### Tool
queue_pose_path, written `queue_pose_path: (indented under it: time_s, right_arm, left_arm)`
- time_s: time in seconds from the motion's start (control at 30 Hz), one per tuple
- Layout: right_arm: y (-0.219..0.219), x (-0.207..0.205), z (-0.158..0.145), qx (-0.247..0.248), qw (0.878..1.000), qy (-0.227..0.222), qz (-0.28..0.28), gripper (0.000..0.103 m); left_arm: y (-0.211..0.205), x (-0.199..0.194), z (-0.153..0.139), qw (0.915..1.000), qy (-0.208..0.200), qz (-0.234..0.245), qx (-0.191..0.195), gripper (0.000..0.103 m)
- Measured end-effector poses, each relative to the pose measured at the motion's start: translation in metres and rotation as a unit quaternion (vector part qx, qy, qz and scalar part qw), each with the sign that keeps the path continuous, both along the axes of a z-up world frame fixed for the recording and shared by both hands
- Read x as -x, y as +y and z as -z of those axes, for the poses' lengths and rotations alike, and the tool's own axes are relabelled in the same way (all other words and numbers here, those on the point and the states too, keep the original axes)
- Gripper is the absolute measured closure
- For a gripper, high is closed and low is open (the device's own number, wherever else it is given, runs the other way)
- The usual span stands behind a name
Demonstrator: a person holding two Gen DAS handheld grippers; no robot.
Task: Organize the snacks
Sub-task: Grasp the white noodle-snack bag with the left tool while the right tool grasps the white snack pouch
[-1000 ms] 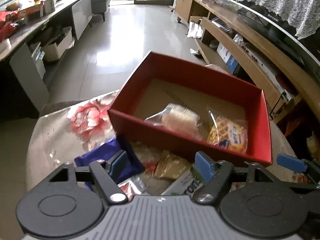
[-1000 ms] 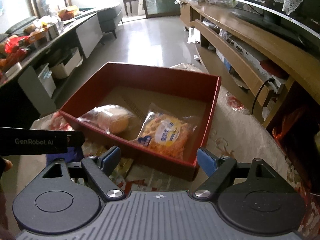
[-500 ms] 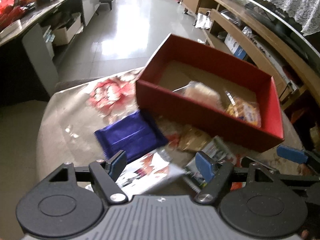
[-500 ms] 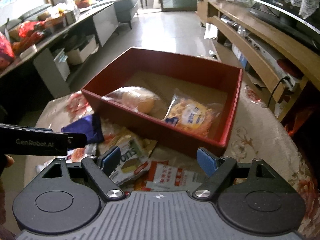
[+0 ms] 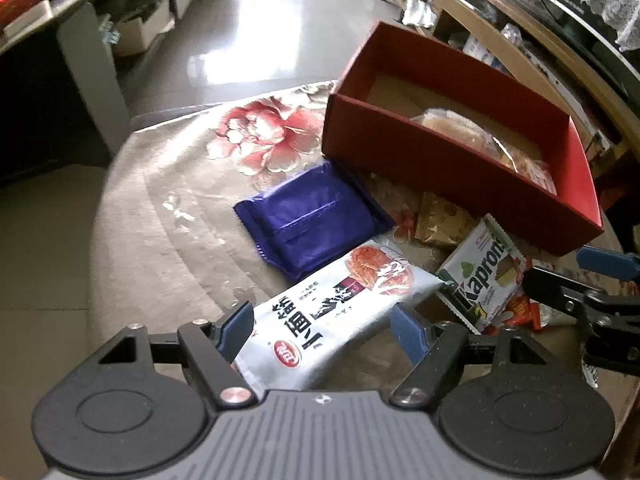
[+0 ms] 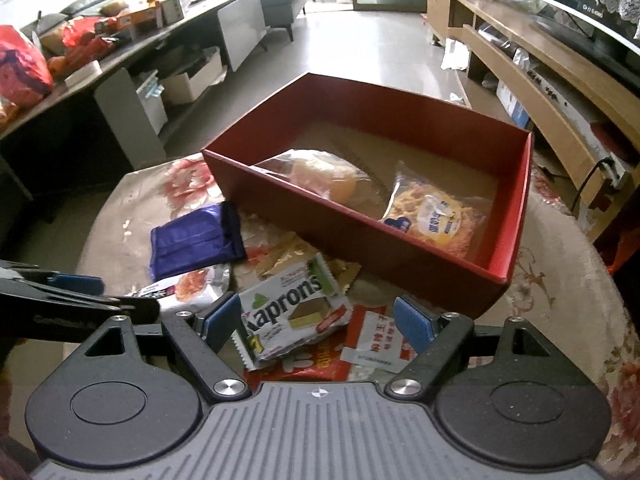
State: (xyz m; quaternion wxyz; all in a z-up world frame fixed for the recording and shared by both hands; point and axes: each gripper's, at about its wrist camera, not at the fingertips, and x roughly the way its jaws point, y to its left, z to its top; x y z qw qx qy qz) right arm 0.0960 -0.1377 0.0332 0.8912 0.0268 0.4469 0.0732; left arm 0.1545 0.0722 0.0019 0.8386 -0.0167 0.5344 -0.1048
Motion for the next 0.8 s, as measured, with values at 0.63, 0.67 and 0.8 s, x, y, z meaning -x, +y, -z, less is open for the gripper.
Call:
queue_pose_path:
  time_s: [0.63, 0.67, 0.8]
  right_arm:
    - [-0.024, 0.005, -0.007, -0.012, 1.000, 0.001, 0.018, 0.015]
    - [-0.027, 0.006, -0.007, -0.014, 1.000, 0.002, 0.021, 0.015]
    - [-0.037, 0.009, -0.007, -0.014, 0.999, 0.004, 0.031, 0.015]
  left_arm:
    - [-0.057, 0.004, 0.026, 0.9894, 0.031, 0.137, -0.037, 0.012]
    - [-0.059, 0.008, 0.024, 0.9888, 0.037, 0.143, -0.024, 0.012]
    - [-0.065, 0.021, 0.013, 0.9845, 0.048, 0.167, 0.021, 0.012]
